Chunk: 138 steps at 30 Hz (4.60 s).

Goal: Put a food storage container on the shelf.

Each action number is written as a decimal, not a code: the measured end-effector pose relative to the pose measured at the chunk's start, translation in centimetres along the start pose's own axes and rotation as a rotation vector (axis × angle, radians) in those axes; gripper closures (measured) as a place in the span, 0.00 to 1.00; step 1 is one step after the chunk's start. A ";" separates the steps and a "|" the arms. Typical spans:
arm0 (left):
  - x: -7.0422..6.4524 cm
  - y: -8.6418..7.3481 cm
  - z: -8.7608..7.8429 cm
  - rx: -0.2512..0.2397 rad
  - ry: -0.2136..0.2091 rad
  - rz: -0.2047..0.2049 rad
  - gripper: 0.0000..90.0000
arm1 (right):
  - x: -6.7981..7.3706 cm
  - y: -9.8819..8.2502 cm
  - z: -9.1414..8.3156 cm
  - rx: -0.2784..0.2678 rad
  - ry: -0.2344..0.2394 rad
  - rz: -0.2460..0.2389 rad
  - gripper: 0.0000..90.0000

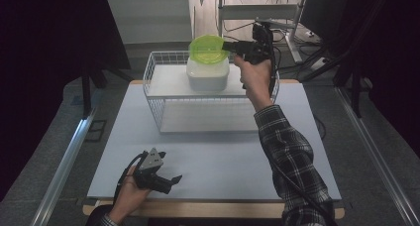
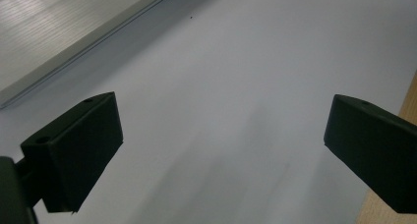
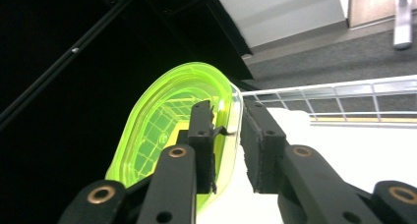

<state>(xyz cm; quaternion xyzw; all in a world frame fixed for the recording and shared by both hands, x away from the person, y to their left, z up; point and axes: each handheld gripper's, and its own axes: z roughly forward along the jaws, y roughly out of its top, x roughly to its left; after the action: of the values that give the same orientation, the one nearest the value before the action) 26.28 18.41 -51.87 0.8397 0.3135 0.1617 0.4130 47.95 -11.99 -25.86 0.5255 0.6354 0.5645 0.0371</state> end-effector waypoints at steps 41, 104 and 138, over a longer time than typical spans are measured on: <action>-0.1 0.0 0.0 0.001 0.004 0.005 0.01 | -1.4 -4.6 -2.4 0.030 0.056 -0.397 0.11; -0.1 -0.1 0.1 -0.001 -0.003 0.001 0.01 | -7.4 -18.9 -6.8 0.162 0.011 -0.590 0.03; 0.1 -0.4 0.4 -0.004 -0.024 -0.014 0.01 | -12.8 -26.8 -6.9 0.367 -0.103 -0.601 0.03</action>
<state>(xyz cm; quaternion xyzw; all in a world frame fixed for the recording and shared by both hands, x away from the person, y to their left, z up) 26.39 18.38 -52.42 0.8385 0.3139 0.1496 0.4196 32.45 -20.62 -50.62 0.3406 0.8499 0.3775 0.1384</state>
